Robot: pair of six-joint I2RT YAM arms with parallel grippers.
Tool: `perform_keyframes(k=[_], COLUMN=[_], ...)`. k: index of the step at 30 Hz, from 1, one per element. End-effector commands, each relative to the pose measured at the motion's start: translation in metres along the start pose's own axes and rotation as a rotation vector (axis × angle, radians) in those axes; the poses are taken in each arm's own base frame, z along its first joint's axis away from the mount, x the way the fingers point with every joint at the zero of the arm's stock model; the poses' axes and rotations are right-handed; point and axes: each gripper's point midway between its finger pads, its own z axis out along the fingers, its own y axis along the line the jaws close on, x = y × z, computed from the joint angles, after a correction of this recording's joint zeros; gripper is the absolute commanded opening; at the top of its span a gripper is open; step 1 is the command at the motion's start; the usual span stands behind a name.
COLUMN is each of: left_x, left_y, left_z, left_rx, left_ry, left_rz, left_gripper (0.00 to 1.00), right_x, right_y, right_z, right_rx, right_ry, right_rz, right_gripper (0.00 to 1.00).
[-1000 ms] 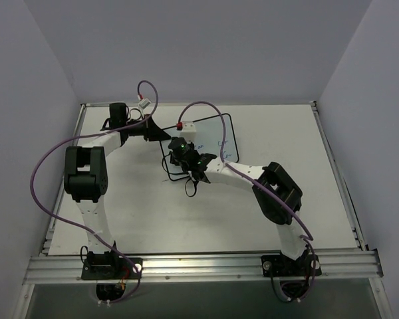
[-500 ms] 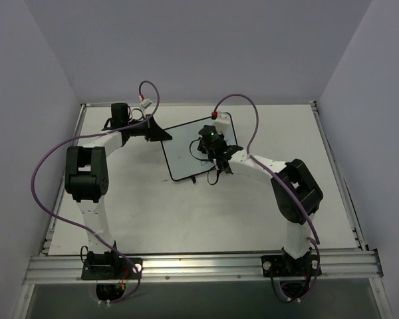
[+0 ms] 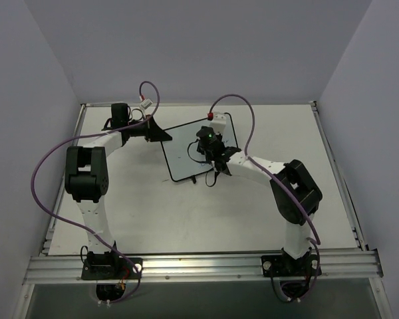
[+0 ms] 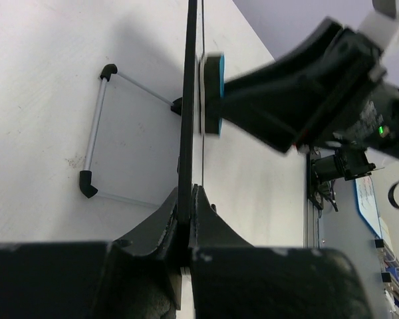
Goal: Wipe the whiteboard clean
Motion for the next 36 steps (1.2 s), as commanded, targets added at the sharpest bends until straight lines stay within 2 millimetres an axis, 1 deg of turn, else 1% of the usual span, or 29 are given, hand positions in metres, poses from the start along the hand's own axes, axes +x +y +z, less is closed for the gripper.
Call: perform_keyframes(k=[1, 2, 4, 5, 7, 8, 11, 14, 15, 17, 18, 20, 21, 22, 23, 24, 25, 27, 28, 29, 32, 34, 36], left_x=[-0.010, -0.009, -0.009, -0.009, -0.009, -0.010, -0.010, -0.009, -0.009, -0.008, -0.009, -0.009, -0.009, -0.009, -0.009, -0.009, -0.010, -0.009, -0.010, -0.009, -0.009, -0.010, -0.010], left_y=[-0.011, -0.011, -0.011, -0.011, -0.011, -0.012, -0.012, -0.013, -0.013, -0.013, -0.014, -0.014, -0.014, -0.014, -0.015, -0.015, -0.015, -0.015, -0.016, -0.015, -0.015, -0.016, -0.016], left_z=[0.008, 0.008, 0.008, 0.008, 0.008, 0.008, 0.008, 0.009, 0.009, 0.010, 0.010, 0.010, 0.010, 0.010, 0.010, 0.010, 0.009, 0.009, 0.009, 0.010, 0.010, 0.009, 0.009], left_rx=[0.016, 0.016, 0.015, 0.015, 0.013, 0.014, 0.011, 0.013, 0.015, 0.018, 0.018, 0.018, 0.018, 0.019, 0.019, 0.019, 0.019, 0.019, 0.021, 0.021, 0.023, 0.023, 0.023], left_ry=[0.004, 0.004, 0.004, 0.004, 0.005, 0.005, 0.005, 0.008, 0.008, 0.009, 0.008, 0.008, 0.008, 0.009, 0.008, 0.008, 0.008, 0.008, 0.007, 0.008, 0.008, 0.007, 0.007], left_rz=[0.200, 0.198, 0.198, 0.198, 0.200, 0.202, 0.202, 0.199, 0.201, 0.201, 0.204, 0.204, 0.204, 0.204, 0.204, 0.206, 0.207, 0.207, 0.208, 0.205, 0.207, 0.208, 0.210], left_gripper=[0.02, 0.02, 0.02, 0.02, 0.02, 0.02, 0.02, 0.02, 0.02, 0.02, 0.02, 0.02, 0.02, 0.02, 0.02, 0.02, 0.02, 0.02, 0.02, 0.02, 0.02, 0.02, 0.02], right_x=[0.030, 0.038, 0.041, 0.044, 0.051, 0.050, 0.048, 0.046, 0.045, 0.040, 0.042, 0.037, 0.041, 0.037, 0.033, 0.036, 0.031, 0.021, 0.016, 0.015, 0.007, 0.006, 0.003], right_y=[0.054, 0.070, 0.085, 0.097, 0.106, 0.115, 0.117, 0.103, 0.091, 0.075, 0.057, 0.038, 0.026, 0.011, 0.003, -0.012, -0.028, -0.046, -0.061, -0.069, -0.086, -0.082, -0.070], right_z=[-0.022, -0.032, -0.040, -0.046, -0.048, -0.049, -0.043, -0.031, -0.026, -0.021, -0.014, -0.009, -0.007, -0.001, 0.000, 0.001, 0.005, 0.005, 0.004, 0.006, 0.011, 0.012, 0.013], right_rx=[-0.108, -0.139, -0.169, -0.193, -0.201, -0.212, -0.196, -0.138, -0.095, -0.039, 0.005, 0.046, 0.076, 0.106, 0.122, 0.158, 0.191, 0.217, 0.239, 0.247, 0.245, 0.210, 0.174], right_ry=[0.014, 0.013, -0.002, -0.002, 0.007, 0.005, 0.005, 0.012, 0.015, -0.001, 0.005, -0.001, 0.009, 0.006, 0.003, 0.006, 0.002, -0.013, -0.017, -0.014, -0.012, -0.002, 0.002], right_rz=[-0.022, -0.026, -0.006, -0.002, -0.010, -0.010, -0.013, -0.026, -0.028, -0.024, -0.012, -0.002, -0.007, -0.001, 0.002, -0.007, 0.004, 0.026, 0.035, 0.036, 0.043, 0.034, 0.004], right_gripper=[0.00, 0.00, 0.00, 0.00, 0.00, 0.00, 0.00, 0.00, 0.00, 0.00, 0.00, 0.00, 0.00, 0.00, 0.00, 0.00, 0.00, 0.00, 0.00, 0.00, 0.00, 0.00, 0.00])
